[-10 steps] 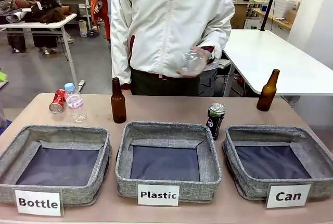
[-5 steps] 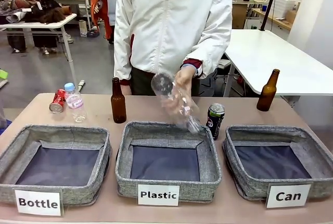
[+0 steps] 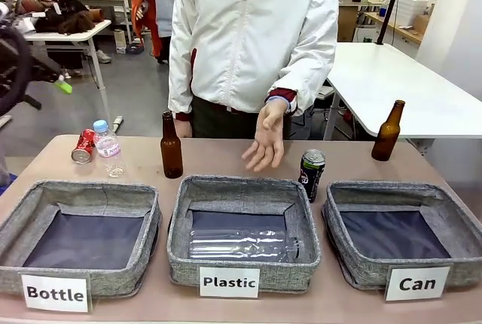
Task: Sort the can waste into the basket.
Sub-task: Pick up the can waste from the table and place it in the right Fabric basket.
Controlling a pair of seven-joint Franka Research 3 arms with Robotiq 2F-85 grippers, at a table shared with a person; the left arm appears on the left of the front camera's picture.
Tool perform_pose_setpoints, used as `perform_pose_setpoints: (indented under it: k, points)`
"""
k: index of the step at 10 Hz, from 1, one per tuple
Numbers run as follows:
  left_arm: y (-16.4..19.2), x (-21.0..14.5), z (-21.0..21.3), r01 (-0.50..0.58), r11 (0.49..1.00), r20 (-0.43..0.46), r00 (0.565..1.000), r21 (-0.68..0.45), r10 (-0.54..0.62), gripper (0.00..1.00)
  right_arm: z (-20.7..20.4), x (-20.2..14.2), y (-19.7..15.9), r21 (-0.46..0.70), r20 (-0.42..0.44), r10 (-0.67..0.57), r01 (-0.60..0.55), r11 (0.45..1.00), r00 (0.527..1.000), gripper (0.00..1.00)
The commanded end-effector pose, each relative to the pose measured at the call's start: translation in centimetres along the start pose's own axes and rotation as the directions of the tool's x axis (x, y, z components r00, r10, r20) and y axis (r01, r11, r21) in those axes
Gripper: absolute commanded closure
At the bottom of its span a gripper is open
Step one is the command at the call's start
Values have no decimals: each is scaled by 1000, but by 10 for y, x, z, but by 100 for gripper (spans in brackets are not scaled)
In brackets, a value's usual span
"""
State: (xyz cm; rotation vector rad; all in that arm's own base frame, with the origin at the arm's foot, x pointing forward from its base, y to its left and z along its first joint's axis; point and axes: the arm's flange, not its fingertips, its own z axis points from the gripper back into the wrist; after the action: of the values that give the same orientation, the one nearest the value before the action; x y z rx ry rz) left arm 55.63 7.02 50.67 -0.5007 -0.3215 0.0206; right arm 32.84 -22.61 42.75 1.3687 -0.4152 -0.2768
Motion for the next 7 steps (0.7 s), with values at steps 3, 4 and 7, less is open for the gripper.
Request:
perform_pose_setpoints:
  k: [3, 4, 7]
  points:
    - [20, 68, -49, -152, 978, -12, 988, 141, 155, 0, 2, -1, 1, -2, -12, 21, -21, 1000, 1000, 0]
    - [27, 72, -66, -150, 976, 7, 989, 157, 151, 0, 2, -1, 1, -2, -12, 21, -21, 1000, 1000, 0]
    - [54, 77, -119, -177, 942, 22, 984, 287, 178, 0, 2, -1, 1, -2, -12, 21, -21, 1000, 1000, 0]
